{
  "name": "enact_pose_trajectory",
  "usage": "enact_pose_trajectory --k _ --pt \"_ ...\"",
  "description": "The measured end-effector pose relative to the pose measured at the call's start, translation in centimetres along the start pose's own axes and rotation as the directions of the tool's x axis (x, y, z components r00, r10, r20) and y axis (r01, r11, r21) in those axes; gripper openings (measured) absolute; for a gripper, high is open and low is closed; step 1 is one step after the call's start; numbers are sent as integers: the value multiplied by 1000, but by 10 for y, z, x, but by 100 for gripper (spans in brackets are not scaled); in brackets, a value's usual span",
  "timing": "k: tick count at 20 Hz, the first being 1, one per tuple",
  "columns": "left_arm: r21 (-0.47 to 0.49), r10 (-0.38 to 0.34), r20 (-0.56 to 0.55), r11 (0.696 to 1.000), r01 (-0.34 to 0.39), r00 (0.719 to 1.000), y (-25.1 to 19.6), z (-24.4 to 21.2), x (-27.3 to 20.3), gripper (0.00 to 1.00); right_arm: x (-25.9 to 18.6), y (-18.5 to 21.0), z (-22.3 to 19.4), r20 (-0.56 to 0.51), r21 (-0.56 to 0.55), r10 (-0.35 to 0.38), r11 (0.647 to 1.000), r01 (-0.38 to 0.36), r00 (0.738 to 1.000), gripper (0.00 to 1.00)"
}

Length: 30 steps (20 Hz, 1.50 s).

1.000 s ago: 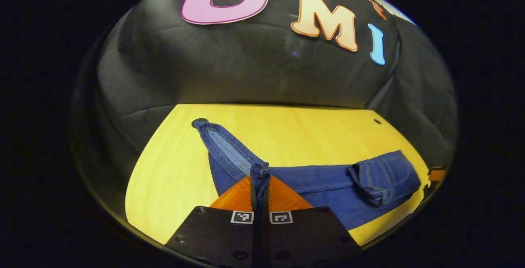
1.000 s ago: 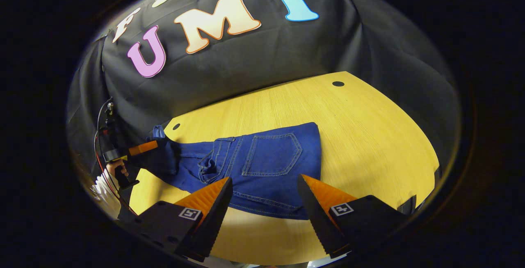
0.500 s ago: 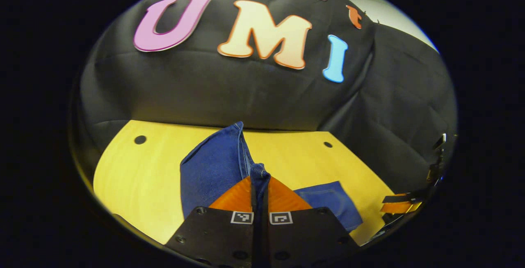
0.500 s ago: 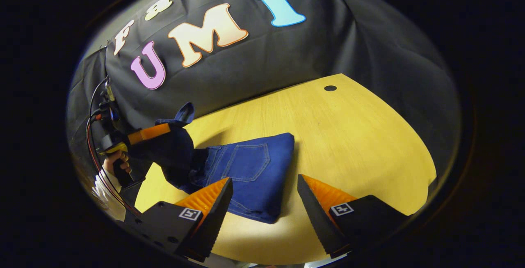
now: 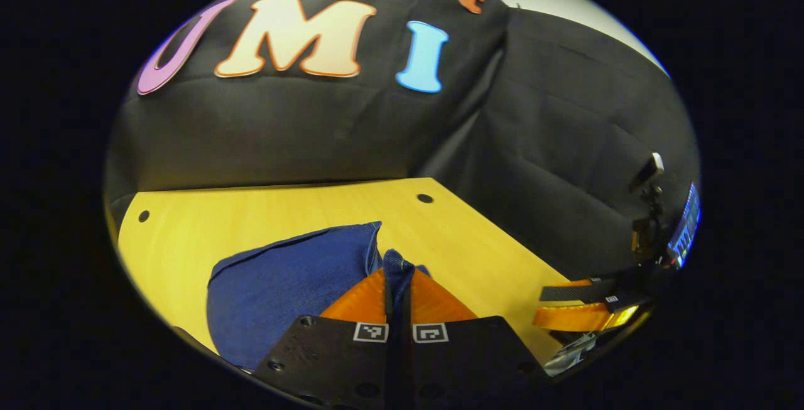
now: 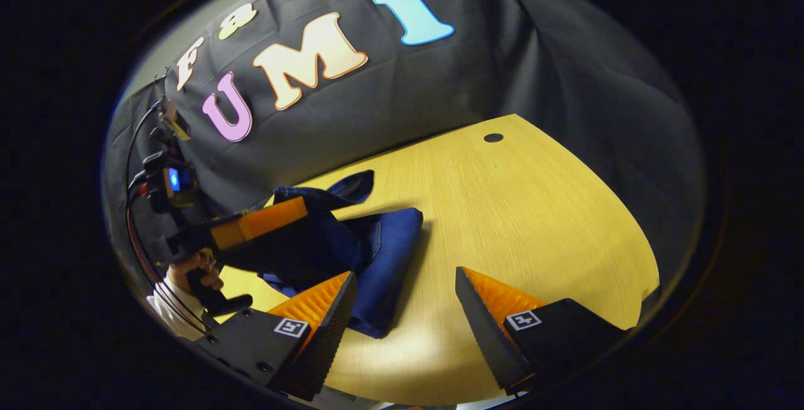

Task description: Grasp the waist and the cuffs of the jeans and fold them to make the two legs overlap; first hold the waist and fold one-third of the jeans toward the cuffs, then hold the cuffs and fold the remaining one-third in the same direction to finish folding.

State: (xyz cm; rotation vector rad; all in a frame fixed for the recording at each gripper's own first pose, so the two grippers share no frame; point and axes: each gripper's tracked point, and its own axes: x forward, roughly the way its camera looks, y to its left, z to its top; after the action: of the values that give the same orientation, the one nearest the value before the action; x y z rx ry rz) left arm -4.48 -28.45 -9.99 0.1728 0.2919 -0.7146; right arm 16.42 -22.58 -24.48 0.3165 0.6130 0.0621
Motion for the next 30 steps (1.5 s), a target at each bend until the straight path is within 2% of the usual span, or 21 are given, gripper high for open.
enact_pose_trajectory --k 1,3,6,7,8,9,10,12,15,17,20,26,28,30 --pt "25 -10 -14 1000 10 1000 -9 -13 2 0 0 -2 -1 -3 5 0 1000 0 1000 98" --pt "96 12 -84 995 -4 996 -14 -44 3 0 0 -7 -4 -9 4 -1 1000 1 1000 98" --pt "170 49 -124 985 -28 991 -17 -75 5 0 0 -8 -7 -14 3 7 1000 -7 1000 98" --pt "186 43 -146 982 -16 988 -20 -88 6 2 -1 -7 -8 -14 2 10 1000 -10 1000 98" --pt "201 58 -174 979 -22 983 -19 -97 2 9 -1 -5 -7 -11 1 15 1000 -15 1000 98" --pt "209 79 -189 977 -38 979 -17 -106 5 28 -1 -2 -7 -9 2 22 1000 -22 1000 98" --pt "208 89 -191 977 -48 978 -17 -104 1 29 -1 1 -7 -8 3 28 1000 -28 1000 98" --pt "171 103 -173 983 -74 980 -16 -94 -16 41 -1 7 -8 -9 -2 32 999 -32 999 98" --pt "91 166 -112 984 -156 980 -1 -70 -52 90 -4 30 -7 1 -12 45 999 -45 999 98" --pt "63 235 -86 971 -230 968 25 -57 -83 92 -7 50 -3 26 -24 47 999 -46 999 98" --pt "25 295 -66 955 -294 953 67 -45 -133 91 -11 76 7 74 -27 28 999 -26 997 98" --pt "-41 444 -28 895 -445 896 166 -33 -205 88 -29 114 23 169 -44 -17 999 25 985 98" --pt "-71 468 -28 880 -469 883 183 -34 -213 88 -33 120 24 183 -38 -31 999 38 983 98" --pt "-90 470 -24 878 -470 882 195 -33 -216 88 -37 122 20 183 -38 -50 998 58 982 98"
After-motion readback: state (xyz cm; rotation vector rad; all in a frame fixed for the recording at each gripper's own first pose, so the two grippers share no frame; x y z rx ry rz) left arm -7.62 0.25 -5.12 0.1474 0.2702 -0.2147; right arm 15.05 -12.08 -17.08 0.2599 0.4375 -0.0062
